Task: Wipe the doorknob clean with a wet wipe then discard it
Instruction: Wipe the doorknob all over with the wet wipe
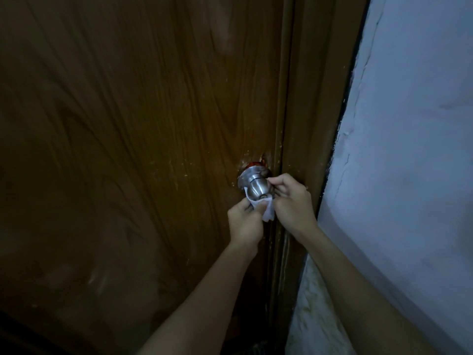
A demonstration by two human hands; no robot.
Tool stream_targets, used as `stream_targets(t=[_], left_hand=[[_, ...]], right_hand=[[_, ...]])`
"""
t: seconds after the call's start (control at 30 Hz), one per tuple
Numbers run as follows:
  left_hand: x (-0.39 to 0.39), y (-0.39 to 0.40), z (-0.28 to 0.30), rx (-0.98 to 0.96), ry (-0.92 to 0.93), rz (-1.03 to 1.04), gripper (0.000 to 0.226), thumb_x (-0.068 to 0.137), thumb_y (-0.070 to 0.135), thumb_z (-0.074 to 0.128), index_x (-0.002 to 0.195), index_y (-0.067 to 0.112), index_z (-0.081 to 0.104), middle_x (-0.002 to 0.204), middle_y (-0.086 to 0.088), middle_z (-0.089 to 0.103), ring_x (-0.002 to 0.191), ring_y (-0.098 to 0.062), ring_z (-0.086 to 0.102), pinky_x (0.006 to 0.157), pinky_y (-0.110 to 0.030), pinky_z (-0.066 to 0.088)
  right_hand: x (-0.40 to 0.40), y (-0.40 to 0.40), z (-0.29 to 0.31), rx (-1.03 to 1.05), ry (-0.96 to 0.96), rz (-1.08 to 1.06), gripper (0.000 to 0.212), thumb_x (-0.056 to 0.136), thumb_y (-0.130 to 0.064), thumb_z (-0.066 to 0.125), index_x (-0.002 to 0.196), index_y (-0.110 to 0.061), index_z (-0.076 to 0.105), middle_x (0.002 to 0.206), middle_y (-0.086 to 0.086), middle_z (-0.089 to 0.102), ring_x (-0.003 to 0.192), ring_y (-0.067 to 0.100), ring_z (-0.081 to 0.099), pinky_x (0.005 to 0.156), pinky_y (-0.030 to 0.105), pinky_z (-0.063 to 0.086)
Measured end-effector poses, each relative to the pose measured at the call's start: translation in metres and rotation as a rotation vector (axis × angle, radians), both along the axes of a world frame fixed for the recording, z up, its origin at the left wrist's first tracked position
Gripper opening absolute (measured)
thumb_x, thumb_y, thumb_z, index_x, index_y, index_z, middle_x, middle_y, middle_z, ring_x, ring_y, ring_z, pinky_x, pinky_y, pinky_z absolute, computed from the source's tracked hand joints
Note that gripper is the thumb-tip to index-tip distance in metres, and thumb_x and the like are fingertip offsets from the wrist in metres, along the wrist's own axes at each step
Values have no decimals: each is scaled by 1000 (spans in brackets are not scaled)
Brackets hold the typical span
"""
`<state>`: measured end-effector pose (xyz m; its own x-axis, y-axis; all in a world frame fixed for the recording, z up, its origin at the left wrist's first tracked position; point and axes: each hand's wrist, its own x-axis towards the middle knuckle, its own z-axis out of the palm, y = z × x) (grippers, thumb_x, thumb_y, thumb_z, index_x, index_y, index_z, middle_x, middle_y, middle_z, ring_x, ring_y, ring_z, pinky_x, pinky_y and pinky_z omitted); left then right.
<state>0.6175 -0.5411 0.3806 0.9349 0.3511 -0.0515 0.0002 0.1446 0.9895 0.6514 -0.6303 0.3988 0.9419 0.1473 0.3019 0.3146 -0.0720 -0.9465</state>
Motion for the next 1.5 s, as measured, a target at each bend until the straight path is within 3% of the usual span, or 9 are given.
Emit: stream_targets(t=[0.2,0.47,0.6,0.7,0.77,0.87,1.13,1.4,1.5], left_hand=[[2,9,12,-426,62,-217,29,88,2,51,116,-1,58,117,-18,64,102,-22,62,93,-33,48],[-12,8,6,-522,112,-186,29,85,10,59,113,2,61,95,-6,69,75,-8,64,63,-19,48],[-22,26,1,-439,65,-63,17,84,8,59,100,7,65,92,-9,72,83,-18,67,71,-28,52],[-22,47,11,-162,3,-7,23,84,11,60,106,7,65,97,-14,71,87,-25,68,76,-37,55],[-20,57,20,240,-88,28,23,84,14,63,107,11,66,98,-10,72,83,-17,68,70,-29,55],[-16,65,33,755,-261,122,35,80,18,68,114,14,61,106,-1,66,84,-12,64,70,-26,54],[8,65,65,1534,-592,95,28,77,9,67,105,9,59,107,-9,63,82,-20,65,60,-22,52],[33,64,55,1913,-619,-107,37,72,8,68,109,13,66,113,-6,69,93,-23,64,62,-28,53],[32,77,51,2166,-653,-146,54,69,17,60,122,16,58,129,-3,61,114,-24,60,76,-32,54]], right_hand=[[-2,-2,6,-41,-1,12,37,75,14,55,104,-9,60,100,5,67,92,7,63,64,3,46],[-5,-3,10,-77,-22,14,39,78,13,52,111,-6,59,98,-1,63,91,2,60,70,4,48],[-7,-4,8,-126,-53,-7,37,80,11,47,104,-13,63,92,-8,62,88,-4,56,71,4,45],[-7,1,6,-87,-50,-39,17,84,-7,55,91,-21,61,90,-6,64,90,5,58,69,15,43],[-8,6,5,-90,-78,-79,6,85,-20,62,89,-19,59,84,-11,60,83,0,56,64,8,43],[-8,10,4,-103,-134,-126,20,81,-22,68,93,-12,56,80,-17,54,74,-6,52,60,-1,42],[-10,9,2,-66,-145,-69,20,82,-15,67,94,-11,53,82,-14,55,72,-17,56,57,0,43],[-5,9,-5,-48,-150,-56,20,81,-14,67,94,-10,53,83,-12,58,73,-18,55,60,1,44],[-3,9,-7,-56,-179,-78,20,80,-16,69,93,-11,54,82,-11,59,74,-15,56,62,2,45]])
